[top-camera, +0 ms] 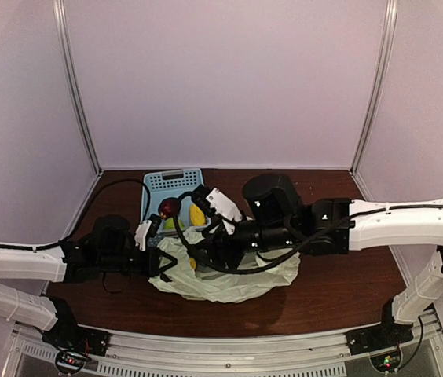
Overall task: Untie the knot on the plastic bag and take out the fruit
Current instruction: Adjust the bag opening on the takeout bag.
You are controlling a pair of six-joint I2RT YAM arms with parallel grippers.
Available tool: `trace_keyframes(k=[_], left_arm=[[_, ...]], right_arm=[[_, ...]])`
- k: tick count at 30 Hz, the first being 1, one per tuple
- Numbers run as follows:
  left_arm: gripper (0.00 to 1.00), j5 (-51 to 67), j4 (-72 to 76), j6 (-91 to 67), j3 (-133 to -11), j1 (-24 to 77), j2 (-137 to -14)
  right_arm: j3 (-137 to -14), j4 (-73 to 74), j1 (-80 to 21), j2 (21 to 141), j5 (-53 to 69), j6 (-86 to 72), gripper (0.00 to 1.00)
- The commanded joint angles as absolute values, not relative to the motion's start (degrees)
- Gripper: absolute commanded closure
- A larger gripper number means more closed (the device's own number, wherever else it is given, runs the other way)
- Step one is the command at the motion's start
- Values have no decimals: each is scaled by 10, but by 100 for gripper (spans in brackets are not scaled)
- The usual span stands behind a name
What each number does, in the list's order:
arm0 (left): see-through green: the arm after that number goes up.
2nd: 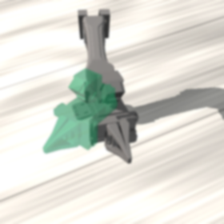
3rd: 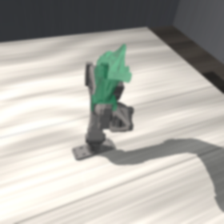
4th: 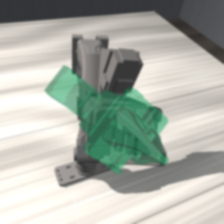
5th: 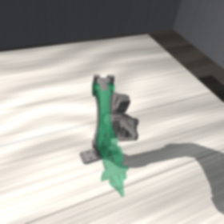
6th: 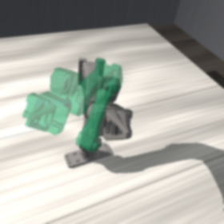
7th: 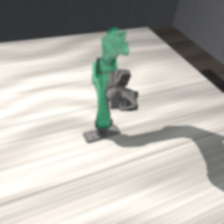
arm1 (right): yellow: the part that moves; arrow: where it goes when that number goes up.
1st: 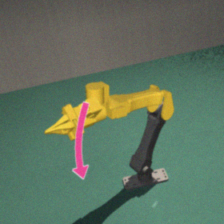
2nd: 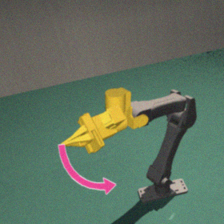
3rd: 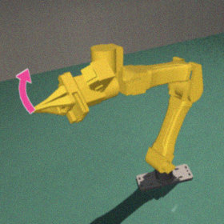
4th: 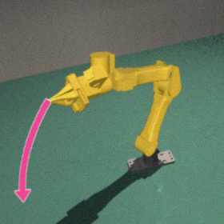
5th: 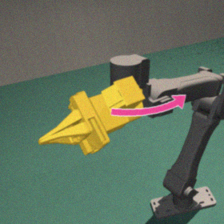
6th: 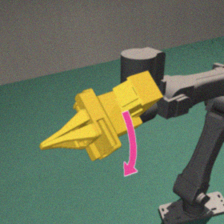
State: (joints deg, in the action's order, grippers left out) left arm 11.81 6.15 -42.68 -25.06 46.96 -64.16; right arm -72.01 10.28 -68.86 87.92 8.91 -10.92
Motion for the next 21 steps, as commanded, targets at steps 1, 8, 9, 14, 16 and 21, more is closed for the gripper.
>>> trace_keyframes(k=[1,8,9,14,16,21], left_arm=[[100,128,81,-428,-249,466,-637],[100,126,79,-432,-247,465,-635],[100,125,78,-433,-246,465,-635],[100,124,81,-434,-244,465,-636],[100,124,83,-434,-244,465,-635],[100,126,83,-434,-244,465,-635]], right_arm=[[-719,125,-714,914,36,-124,37],[-797,204,-747,986,-53,-101,41],[-811,206,-752,992,-53,-96,41],[-833,172,-771,1002,-28,-110,40],[-845,168,-781,1007,-25,-113,39],[-880,168,-804,1015,-37,-110,39]])
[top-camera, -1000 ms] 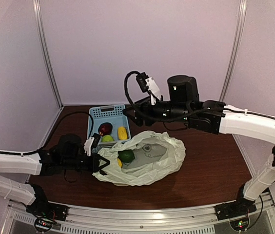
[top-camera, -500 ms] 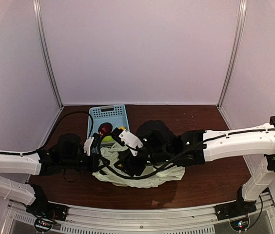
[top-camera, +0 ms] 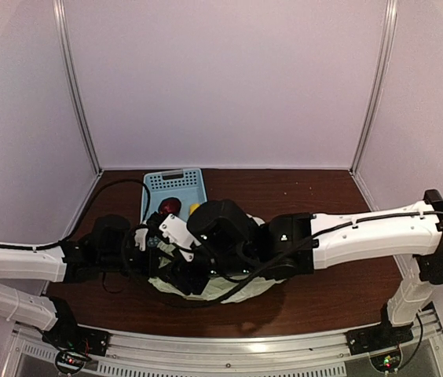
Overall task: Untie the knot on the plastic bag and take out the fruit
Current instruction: Adjust the bag opening on the takeout bag.
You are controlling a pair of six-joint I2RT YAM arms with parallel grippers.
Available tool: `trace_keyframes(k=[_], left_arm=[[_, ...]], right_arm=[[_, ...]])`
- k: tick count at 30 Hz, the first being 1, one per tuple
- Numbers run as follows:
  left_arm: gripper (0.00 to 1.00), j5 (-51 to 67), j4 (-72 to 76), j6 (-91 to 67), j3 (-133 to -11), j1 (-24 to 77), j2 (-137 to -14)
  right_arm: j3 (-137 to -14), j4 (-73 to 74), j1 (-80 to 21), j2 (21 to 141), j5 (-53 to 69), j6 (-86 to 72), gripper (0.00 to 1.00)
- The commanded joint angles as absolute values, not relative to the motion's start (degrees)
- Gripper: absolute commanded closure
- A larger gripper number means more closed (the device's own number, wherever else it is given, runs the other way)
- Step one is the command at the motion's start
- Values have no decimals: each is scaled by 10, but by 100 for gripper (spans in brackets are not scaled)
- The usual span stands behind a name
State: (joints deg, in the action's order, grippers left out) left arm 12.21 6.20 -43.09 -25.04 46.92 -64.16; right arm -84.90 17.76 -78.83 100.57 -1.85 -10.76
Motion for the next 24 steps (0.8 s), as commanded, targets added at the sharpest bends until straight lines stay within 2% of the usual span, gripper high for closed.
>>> trace_keyframes(k=[1,10,24], left_arm=[[100,125,83,-434,-243,465,-634],[100,122,85,-439,-236,465,-622],[100,123,87,-441,-235,465,-622]], right_arm=[[-881,165,-805,1016,-35,-111,39],[-826,147,-796,1038,-62,-151,42],[-684,176,-732,998,-134,-138,48]])
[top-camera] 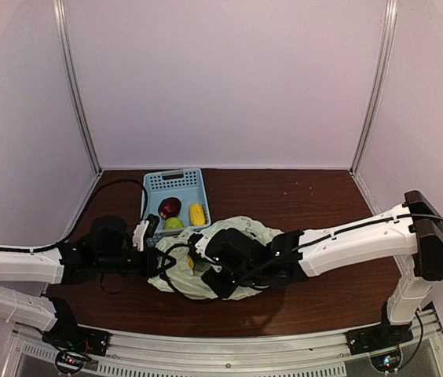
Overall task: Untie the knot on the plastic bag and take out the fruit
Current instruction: Adjust the bag opening on the takeout bag, then reach into the gripper in the takeout bag.
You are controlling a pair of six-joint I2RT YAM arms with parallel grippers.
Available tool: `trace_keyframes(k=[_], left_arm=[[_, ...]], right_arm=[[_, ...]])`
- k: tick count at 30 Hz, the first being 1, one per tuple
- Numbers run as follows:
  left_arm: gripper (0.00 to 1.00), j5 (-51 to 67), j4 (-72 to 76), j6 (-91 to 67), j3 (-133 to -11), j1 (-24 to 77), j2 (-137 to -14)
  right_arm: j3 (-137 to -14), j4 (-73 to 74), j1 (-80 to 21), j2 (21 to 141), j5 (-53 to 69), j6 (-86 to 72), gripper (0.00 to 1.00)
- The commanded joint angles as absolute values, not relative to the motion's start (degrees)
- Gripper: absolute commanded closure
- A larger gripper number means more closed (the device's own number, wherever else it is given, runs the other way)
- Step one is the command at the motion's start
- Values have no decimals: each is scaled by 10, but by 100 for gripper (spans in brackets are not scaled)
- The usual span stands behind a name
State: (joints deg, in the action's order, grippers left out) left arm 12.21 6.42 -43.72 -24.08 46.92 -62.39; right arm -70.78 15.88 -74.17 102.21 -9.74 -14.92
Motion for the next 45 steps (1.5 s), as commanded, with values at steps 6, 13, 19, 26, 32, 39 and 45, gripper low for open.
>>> trace_keyframes(k=[6,13,19,26,32,39,45], left_arm=[[100,124,88,-439,-239,465,-624],[100,131,91,-438,-242,465,-634],[100,132,93,-439,-242,465,-631],[100,135,101,-442,-246,465,-639],[100,142,108,-451,-247,465,-639],[100,145,107,-453,-242,464,-642],[100,144,106,-454,-243,463,-640]], right_arm=[[-650,198,-730,1000,-158,-119,53],[-683,183,-717,1009,-163,-119,55],[-694,153,-693,1031,-161,-121,58],[-693,40,-661,1051,-108,-119,56],[-700,-48,-640,1095,-45,-114,51],[-705,-98,-612,1128,-15,-102,38],[-721,-118,-604,1162,-2,-91,18]])
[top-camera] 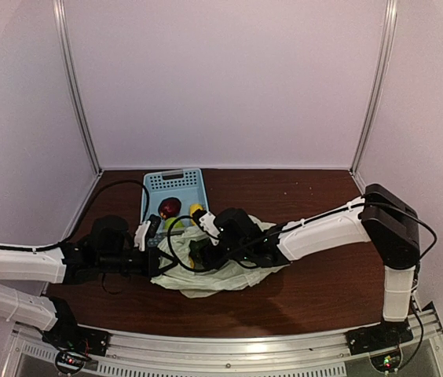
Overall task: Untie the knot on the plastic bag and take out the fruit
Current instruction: Reach into the gripper in the takeout bag.
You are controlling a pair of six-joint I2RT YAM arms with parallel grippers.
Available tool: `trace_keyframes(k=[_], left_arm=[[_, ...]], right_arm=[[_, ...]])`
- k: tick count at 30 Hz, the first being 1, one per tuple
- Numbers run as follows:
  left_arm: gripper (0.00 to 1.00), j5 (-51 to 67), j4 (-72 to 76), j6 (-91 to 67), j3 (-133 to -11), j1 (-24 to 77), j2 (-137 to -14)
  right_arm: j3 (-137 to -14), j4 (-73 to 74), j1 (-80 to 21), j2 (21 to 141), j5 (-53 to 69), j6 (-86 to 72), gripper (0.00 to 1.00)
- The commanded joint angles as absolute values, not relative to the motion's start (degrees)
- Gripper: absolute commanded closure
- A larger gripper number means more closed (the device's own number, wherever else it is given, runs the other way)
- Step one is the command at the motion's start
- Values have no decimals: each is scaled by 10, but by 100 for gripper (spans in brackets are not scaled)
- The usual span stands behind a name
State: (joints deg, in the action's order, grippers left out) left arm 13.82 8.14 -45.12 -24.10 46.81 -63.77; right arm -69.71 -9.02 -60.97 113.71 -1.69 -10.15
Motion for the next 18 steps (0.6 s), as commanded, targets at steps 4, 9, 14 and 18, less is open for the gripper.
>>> trace_keyframes(k=[4,9,14,18], left_arm=[[100,148,103,-454,-243,462,-640],[100,149,102,-454,-241,461,-640],[100,150,104,-454,-241,461,-640],[100,152,101,-454,-240,461,-636]], right_arm=[[-732,-125,-601,1183,-2,-83,11],[-756,-131,-594,1214,-2,-81,6],[-786,-134,-589,1244,-5,-86,5],[-813,-118,-589,1267,-29,-90,5]])
